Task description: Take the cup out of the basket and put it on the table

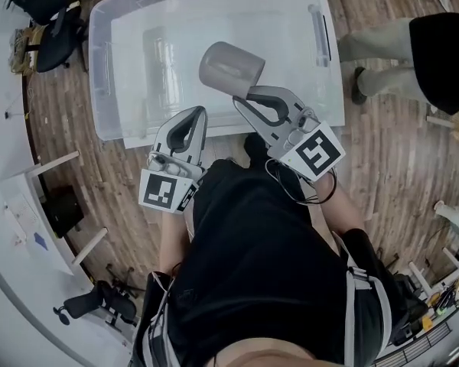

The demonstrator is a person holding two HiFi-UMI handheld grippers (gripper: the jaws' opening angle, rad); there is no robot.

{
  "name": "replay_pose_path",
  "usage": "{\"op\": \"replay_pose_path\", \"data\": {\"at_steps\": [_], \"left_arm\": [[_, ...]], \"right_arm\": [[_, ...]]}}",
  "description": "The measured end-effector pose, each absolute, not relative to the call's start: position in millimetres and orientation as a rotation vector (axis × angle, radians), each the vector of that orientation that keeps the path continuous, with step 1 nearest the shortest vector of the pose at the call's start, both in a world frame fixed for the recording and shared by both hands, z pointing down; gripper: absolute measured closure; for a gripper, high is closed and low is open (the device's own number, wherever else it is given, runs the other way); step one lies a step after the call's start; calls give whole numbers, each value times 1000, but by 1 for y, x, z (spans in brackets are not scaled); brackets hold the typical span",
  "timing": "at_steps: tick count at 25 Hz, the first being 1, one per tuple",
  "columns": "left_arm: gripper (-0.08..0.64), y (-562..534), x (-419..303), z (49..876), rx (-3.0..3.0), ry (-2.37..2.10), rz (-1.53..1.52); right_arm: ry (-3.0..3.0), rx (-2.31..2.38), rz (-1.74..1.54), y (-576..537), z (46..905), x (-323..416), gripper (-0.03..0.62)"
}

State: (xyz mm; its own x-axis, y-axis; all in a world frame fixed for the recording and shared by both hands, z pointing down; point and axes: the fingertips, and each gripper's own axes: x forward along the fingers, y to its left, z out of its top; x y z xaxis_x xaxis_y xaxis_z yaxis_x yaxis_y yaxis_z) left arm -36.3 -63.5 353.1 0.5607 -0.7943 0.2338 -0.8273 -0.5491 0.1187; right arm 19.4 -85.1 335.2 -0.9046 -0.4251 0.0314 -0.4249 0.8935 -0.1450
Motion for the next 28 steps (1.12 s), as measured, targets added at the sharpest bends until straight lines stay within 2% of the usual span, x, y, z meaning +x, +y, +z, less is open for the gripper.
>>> {"op": "replay_pose_path", "data": {"at_steps": [9,28], "left_arm": [[541,-27,-39,349,2606,-1327,198],[541,127,-89,353,2696,-1211,136]], "right_arm": [[3035,-768,-172,-57,324,19,560],[3069,-944,-134,103,337,-20,560]]}}
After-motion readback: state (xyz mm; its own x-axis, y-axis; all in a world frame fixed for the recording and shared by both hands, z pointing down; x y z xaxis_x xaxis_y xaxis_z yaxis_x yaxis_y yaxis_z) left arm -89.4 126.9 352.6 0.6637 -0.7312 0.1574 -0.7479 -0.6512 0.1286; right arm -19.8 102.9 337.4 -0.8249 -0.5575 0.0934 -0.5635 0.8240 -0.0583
